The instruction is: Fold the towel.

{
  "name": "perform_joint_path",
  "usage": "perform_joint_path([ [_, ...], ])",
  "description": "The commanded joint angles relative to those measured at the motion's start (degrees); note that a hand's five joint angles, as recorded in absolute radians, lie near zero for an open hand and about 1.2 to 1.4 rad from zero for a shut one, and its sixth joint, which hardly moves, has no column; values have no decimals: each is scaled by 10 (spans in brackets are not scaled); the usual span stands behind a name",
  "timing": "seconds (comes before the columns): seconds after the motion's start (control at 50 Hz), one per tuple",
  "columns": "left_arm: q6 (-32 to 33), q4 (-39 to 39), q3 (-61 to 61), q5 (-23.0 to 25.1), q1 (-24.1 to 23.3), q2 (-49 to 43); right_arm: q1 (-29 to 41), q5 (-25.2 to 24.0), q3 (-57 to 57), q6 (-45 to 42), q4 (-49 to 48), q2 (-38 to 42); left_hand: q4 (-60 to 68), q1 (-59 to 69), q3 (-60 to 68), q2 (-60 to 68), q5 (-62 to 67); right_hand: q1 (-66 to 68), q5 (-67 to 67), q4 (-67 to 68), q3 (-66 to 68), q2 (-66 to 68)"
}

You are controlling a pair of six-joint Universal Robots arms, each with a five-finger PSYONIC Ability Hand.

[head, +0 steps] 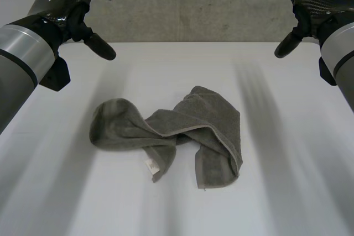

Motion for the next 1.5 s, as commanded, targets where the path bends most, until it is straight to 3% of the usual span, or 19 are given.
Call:
perform_joint_path([
  [0.02,1,-8,4,2,0,-1,-18,-35,-10,24,29,1,-34,-44,-30,-39,-12,-37,-35,-44,-25,-45],
  [0.28,40,-10,6,-2,0,-10,-44,-52,-51,19,147,52,-34,-47,-30,-42,-16,-37,-35,-44,-25,-45],
  [0.9,41,-11,8,0,0,-27,-39,-51,-43,51,135,45,-34,-44,-30,-39,-12,-37,-35,-44,-25,-45],
  [1.1,42,-18,24,1,3,-67,-39,-54,-8,48,48,11,-34,-34,-30,-29,-2,-37,-35,-44,-25,-45],
  [1.4,63,-12,9,5,6,-69,-38,-54,-7,45,52,13,-34,-40,-30,-36,-9,-37,-35,-44,-25,-45],
  [1.5,92,8,5,9,4,-93,-38,-80,-13,43,98,14,-34,-39,-30,-34,-7,-37,-35,-44,-25,-45],
])
